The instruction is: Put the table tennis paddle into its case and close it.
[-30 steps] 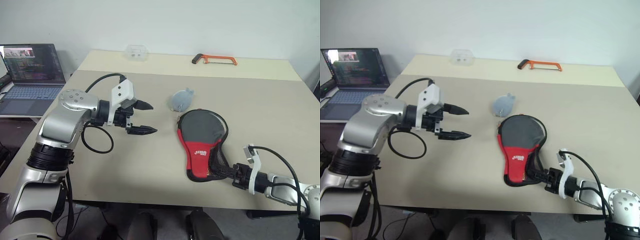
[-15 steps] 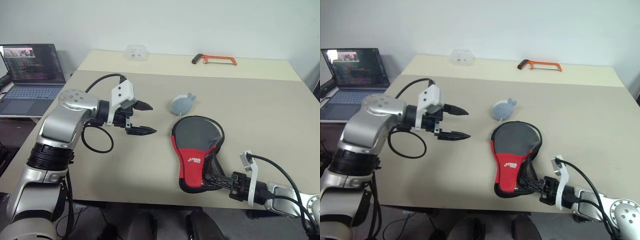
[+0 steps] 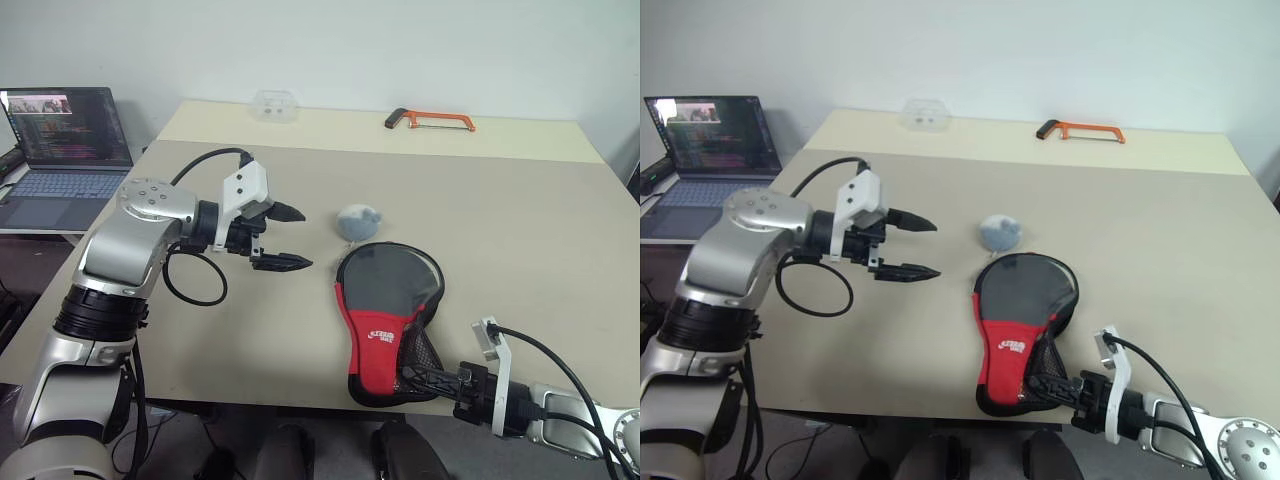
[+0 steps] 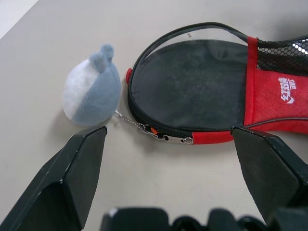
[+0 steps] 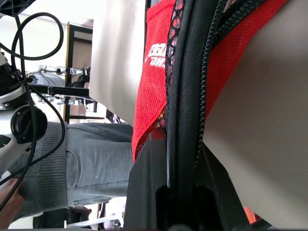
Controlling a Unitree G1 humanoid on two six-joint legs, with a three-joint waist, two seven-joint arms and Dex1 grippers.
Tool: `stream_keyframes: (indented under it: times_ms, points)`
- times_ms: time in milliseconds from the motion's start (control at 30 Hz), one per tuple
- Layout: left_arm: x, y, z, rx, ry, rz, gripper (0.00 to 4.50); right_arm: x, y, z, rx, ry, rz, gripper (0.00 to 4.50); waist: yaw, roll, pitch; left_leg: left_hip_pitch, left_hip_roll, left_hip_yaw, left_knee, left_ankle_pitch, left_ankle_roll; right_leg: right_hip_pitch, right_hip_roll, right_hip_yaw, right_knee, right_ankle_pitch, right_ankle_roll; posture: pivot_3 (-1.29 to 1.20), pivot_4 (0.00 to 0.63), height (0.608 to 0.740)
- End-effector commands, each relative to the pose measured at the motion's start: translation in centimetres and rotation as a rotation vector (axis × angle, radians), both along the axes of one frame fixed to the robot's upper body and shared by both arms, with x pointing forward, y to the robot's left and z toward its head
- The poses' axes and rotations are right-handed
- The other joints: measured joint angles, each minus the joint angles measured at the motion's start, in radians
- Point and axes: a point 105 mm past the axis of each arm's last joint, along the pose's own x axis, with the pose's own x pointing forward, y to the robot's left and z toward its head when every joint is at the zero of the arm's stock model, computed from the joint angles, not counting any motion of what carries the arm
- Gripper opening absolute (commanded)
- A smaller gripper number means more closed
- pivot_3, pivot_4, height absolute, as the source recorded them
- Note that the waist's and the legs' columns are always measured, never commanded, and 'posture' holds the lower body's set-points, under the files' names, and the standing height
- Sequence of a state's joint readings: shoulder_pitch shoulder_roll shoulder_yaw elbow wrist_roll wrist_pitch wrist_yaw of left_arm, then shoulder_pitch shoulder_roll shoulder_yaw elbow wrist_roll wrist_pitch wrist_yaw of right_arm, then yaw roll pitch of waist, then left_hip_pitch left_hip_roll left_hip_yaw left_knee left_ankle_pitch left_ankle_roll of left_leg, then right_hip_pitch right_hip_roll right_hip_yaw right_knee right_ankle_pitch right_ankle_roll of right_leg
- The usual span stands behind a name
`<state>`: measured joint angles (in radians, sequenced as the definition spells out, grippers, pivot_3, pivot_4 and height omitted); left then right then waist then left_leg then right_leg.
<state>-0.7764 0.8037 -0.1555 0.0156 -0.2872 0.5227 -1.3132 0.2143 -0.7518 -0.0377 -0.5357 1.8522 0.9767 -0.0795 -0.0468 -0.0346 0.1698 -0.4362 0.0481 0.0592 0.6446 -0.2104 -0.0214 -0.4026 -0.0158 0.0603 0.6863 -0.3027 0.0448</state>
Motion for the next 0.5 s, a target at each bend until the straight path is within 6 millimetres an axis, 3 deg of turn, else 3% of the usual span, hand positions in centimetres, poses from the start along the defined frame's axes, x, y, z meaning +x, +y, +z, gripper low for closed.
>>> stream_keyframes:
  times_ms: [33, 233, 367, 500]
  points:
    - [0.01, -0.13, 0.97, 0.003, -0.044, -0.014, 4.5, -0.49, 0.45, 0.29, -0.012, -0.024, 0.052, 0.02, 0.0, 0.0, 0.0, 0.0, 0.0, 0.0, 0.0, 0.0, 0.0, 0.0, 0.0, 0.0, 0.0, 0.0, 0.0, 0.0, 0.15, 0.74]
    - [0.01, -0.12, 0.95, 0.004, -0.046, -0.012, 4.5, -1.35, 0.89, 0.12, -0.03, -0.041, 0.123, 0.02, 0.001, 0.0, 0.0, 0.0, 0.0, 0.0, 0.0, 0.0, 0.0, 0.0, 0.0, 0.0, 0.0, 0.0, 0.0, 0.0, 0.15, 0.74]
    - [-0.05, -0.17, 0.93, 0.004, -0.045, -0.014, 4.5, -0.92, 0.65, 0.14, -0.029, -0.048, 0.11, 1.09, 0.002, 0.0, 0.0, 0.0, 0.0, 0.0, 0.0, 0.0, 0.0, 0.0, 0.0, 0.0, 0.0, 0.0, 0.0, 0.0, 0.15, 0.74]
    - [0.01, -0.12, 0.85, 0.004, -0.045, -0.01, 4.5, -0.9, 0.02, -0.21, -0.075, -0.056, 0.122, 2.49, 0.005, 0.0, 0.0, 0.0, 0.0, 0.0, 0.001, 0.0, 0.0, 0.0, 0.0, 0.0, 0.001, 0.0, 0.0, 0.0, 0.15, 0.74]
